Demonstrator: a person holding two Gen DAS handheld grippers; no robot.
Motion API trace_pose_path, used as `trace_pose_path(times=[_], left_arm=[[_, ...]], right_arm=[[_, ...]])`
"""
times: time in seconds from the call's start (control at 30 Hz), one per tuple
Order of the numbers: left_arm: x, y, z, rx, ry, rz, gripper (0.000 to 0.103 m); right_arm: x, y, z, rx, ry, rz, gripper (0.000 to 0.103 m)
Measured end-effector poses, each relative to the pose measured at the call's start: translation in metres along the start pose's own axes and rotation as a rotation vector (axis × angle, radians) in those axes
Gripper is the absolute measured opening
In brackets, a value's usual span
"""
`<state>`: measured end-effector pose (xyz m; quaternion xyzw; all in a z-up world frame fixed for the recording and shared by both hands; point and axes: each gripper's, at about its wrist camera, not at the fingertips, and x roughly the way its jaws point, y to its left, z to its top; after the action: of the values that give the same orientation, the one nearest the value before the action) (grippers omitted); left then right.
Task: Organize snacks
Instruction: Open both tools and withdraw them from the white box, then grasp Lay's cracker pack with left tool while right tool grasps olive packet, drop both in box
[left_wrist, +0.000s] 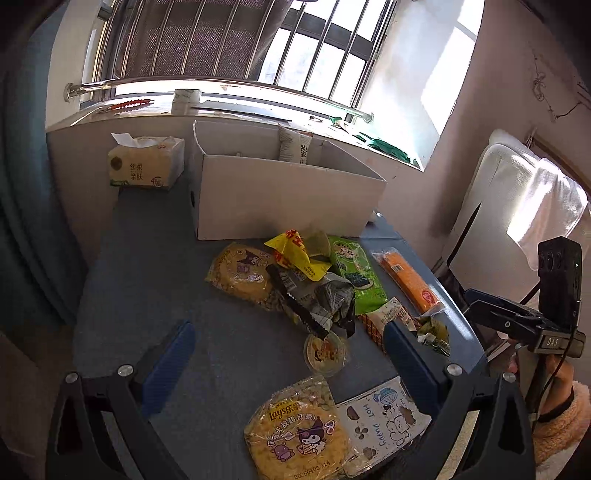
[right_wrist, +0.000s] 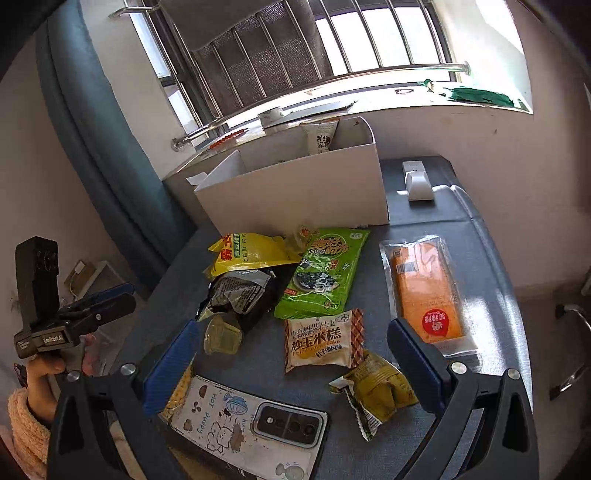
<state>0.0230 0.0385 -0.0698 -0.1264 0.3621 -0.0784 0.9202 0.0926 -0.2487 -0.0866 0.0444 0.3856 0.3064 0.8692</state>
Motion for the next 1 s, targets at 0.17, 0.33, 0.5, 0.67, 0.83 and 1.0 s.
trace_pose_path(times=[0.17,0.33,0.5,0.67,0.83,1.0], left_arm=[[-0.003,-0.009,-0.014,0.009,0.018,-0.004,0.103],[-0.008,-0.013,-0.019,0.007,0.025,-0.008,0.103],[-0.009,-0.011,-0.031,0.012,0.056,0.018,0.103],[-0.007,-0.007,-0.042,0.013,0.087,0.028,0.103],[-0.004,-0.007,-0.046,0.011,0.113,0.02,0.103],[0.006,-0.013,-0.05,0.029,0.164,0.018,0.103]], right_arm=[[-0.006,-0.013,-0.03,-0.083,0.068,-0.142,0.103],[0.011,-0.026,-0.039,-0.142,0.134,-0.221,0.103],[0.027,-0.039,-0.032,-0.114,0.164,-0.218,0.103],[0.042,-0.051,-0.03,-0.035,0.2,-0.151,0.096],[0.041,-0.043,-0.031,-0.082,0.212,-0.152,0.043],[0.026,-0.041,-0.033,-0.077,0.174,-0.148,0.042]])
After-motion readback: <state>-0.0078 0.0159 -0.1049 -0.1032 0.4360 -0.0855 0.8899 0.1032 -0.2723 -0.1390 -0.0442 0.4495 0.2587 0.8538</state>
